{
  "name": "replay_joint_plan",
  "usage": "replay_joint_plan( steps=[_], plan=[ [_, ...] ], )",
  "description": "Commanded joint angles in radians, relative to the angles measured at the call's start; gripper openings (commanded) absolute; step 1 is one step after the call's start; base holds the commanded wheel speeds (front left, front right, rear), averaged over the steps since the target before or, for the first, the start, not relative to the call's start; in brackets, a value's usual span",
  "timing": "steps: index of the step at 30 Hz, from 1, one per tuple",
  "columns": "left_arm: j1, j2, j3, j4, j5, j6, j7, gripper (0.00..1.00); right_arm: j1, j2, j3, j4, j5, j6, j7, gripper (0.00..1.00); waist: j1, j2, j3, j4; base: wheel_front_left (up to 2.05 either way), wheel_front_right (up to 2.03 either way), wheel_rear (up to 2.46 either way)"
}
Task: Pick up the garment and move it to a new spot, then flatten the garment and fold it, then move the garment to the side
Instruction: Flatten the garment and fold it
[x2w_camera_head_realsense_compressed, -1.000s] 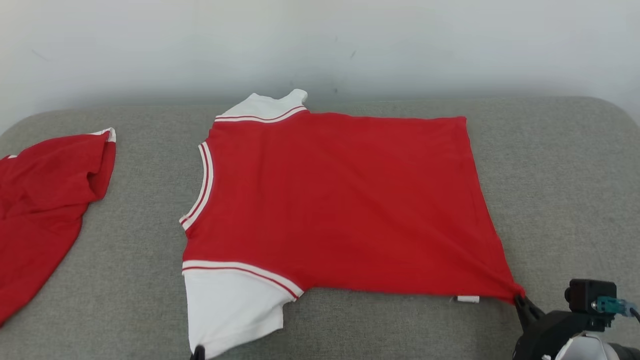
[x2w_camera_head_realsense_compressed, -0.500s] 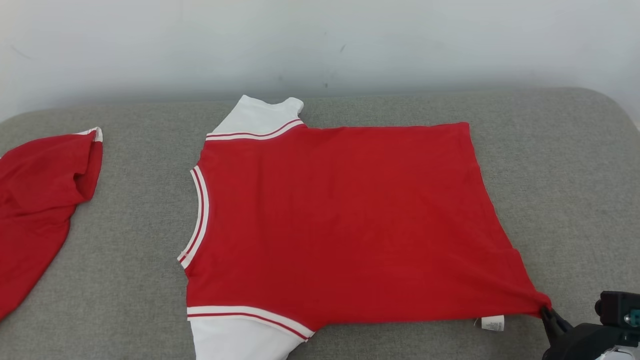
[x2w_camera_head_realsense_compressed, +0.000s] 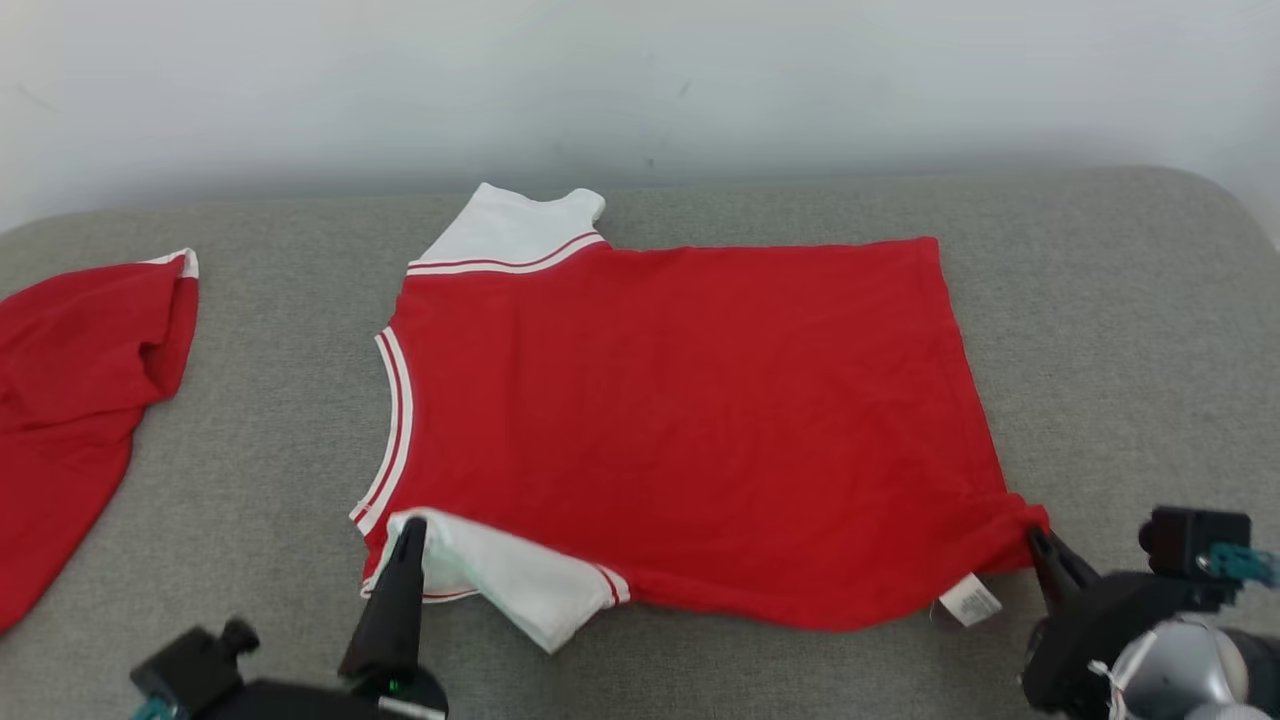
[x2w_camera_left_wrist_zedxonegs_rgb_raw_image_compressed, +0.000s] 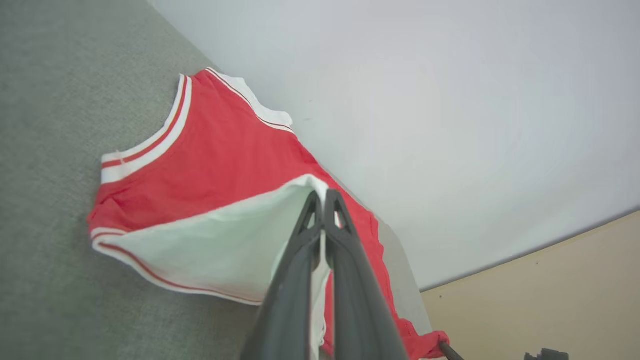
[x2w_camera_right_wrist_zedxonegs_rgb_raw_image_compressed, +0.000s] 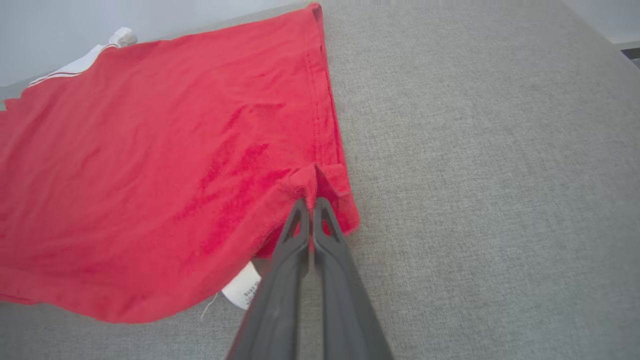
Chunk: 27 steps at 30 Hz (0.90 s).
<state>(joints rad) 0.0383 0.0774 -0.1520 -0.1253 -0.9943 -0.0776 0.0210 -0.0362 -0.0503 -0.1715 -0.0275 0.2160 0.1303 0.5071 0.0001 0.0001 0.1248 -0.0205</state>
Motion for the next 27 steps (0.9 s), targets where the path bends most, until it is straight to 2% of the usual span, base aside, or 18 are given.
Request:
replay_joint_plan(
  steps=[1, 9, 18, 27],
  plan=[
    [-0.052, -0.004, -0.001, 0.036, 0.02, 0.009, -0.016, 0.0, -0.034, 0.0, 0.012, 0.024, -0.011, 0.001, -0.012, 0.0, -0.0001, -0.0001, 0.004, -0.012, 0.0, 0.0, 0.0],
    [-0.233, -0.002, -0.005, 0.199, 0.076, 0.031, -0.064, 0.0, -0.153, 0.0, 0.012, 0.134, -0.067, 0.001, -0.074, 0.0, -0.0001, -0.0001, 0.029, -0.02, 0.0, 0.0, 0.0],
    [-0.407, 0.007, -0.019, 0.382, 0.146, 0.023, -0.121, 0.0, -0.281, 0.0, 0.001, 0.284, -0.115, 0.001, -0.162, 0.0, -0.0001, -0.0001, 0.07, -0.028, 0.0, 0.0, 0.0],
    [-0.496, 0.02, -0.02, 0.479, 0.168, 0.005, -0.159, 0.0, -0.37, 0.0, 0.017, 0.386, -0.142, 0.001, -0.235, 0.0, -0.0001, -0.0001, 0.112, -0.031, 0.0, 0.0, 0.0]
  ],
)
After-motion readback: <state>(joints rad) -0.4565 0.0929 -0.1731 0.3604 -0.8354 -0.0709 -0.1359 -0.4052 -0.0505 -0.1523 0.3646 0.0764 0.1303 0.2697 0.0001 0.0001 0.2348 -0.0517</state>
